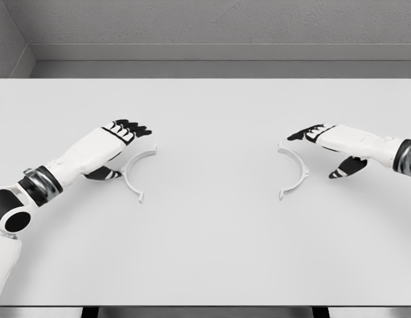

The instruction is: Assemble PVC drainage pipe clamps

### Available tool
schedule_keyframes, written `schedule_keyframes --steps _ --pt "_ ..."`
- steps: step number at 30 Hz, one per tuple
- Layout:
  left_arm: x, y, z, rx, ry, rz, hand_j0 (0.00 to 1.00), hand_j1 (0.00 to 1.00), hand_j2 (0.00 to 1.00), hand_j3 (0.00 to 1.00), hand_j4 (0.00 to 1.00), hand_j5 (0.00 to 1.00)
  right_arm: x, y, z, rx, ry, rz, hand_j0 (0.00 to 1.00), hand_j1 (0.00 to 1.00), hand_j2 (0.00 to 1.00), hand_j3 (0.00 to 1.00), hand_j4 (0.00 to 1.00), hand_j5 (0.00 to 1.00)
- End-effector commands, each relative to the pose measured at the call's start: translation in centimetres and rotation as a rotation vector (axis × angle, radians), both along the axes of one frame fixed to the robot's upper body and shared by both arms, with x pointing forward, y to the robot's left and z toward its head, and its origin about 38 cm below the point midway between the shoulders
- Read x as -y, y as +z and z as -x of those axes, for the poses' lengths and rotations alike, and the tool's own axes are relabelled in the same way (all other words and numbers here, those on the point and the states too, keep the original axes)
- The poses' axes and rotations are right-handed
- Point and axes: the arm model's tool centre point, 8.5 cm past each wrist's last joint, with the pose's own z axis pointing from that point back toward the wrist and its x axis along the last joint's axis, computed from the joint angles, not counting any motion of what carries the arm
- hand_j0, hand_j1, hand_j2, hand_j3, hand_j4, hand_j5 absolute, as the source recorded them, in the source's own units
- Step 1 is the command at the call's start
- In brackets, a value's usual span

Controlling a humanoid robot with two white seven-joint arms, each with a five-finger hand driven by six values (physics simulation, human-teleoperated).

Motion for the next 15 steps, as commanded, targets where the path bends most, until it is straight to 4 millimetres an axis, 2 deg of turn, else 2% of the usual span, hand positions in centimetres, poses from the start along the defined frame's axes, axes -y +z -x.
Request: schedule_keyframes --steps 1,8,15 --pt "-0.3 -0.1 -0.3 -0.016 0.042 0.009 1.0 1.0 1.0 1.0 1.0 1.0 -0.2 -0.9 -0.3 -0.014 -0.014 -0.007 1.0 1.0 1.0 1.0 1.0 1.0" --pt "-0.9 -0.1 -0.4 -0.02 0.06 0.008 1.0 1.0 1.0 1.0 1.0 1.0 -0.8 -1.2 -0.7 -0.016 -0.019 -0.024 1.0 1.0 1.0 1.0 1.0 1.0" --pt "-1.2 -0.7 -1.1 -0.063 0.16 0.021 1.0 1.0 1.0 1.0 1.0 1.0 -1.6 -1.5 -1.2 -0.011 -0.017 -0.033 1.0 1.0 1.0 1.0 1.0 1.0"
